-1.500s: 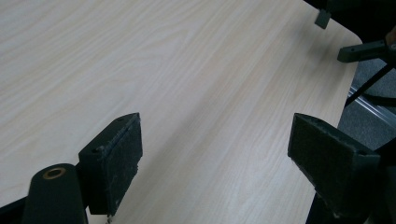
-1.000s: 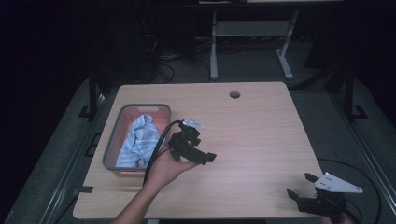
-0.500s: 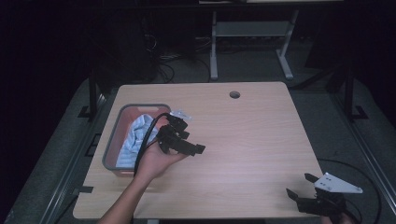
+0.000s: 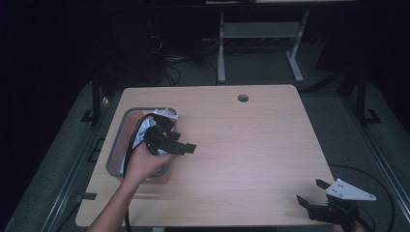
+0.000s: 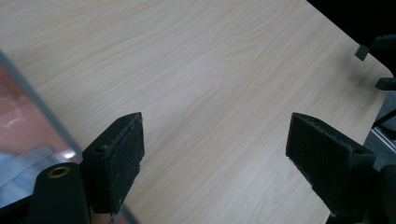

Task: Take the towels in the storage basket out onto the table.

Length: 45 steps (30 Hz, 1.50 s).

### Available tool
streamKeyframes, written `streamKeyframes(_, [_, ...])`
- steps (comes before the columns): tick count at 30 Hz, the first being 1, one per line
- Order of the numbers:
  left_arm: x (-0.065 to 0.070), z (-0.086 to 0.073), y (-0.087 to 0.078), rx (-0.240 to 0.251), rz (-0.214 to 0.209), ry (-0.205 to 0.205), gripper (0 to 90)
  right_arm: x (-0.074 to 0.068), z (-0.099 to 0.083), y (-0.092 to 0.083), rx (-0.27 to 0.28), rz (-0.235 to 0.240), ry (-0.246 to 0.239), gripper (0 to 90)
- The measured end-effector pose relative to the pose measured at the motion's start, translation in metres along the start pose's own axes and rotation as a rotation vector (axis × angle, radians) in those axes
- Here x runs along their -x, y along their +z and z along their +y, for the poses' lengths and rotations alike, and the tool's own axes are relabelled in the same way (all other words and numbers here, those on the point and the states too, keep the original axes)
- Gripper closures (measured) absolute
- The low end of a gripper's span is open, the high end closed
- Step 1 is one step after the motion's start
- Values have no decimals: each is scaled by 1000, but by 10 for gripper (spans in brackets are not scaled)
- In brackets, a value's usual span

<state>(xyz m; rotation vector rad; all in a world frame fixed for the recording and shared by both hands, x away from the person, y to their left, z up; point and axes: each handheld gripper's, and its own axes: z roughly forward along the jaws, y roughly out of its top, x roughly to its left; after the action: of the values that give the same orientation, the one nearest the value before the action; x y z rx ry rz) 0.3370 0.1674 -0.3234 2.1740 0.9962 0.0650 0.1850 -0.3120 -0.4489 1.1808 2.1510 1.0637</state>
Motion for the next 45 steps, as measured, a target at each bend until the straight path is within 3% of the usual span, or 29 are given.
streamKeyframes(12, [-25, -16, -23, 14, 47, -51, 194, -1, 0, 1, -8, 1, 0, 137])
streamKeyframes(16, [-37, -23, -32, 39, 68, -75, 197, -1, 0, 0, -5, -3, -2, 137])
streamKeyframes(24, [-51, -31, -36, 30, 109, -107, 196, -2, 0, 1, -9, 2, -7, 137])
streamKeyframes(34, [-81, -52, -38, 7, 173, -206, 191, -2, 0, 1, -7, 2, -8, 137])
streamKeyframes(45, [-95, -63, -30, -51, 229, -241, 191, -3, 1, -1, 5, 5, -22, 137])
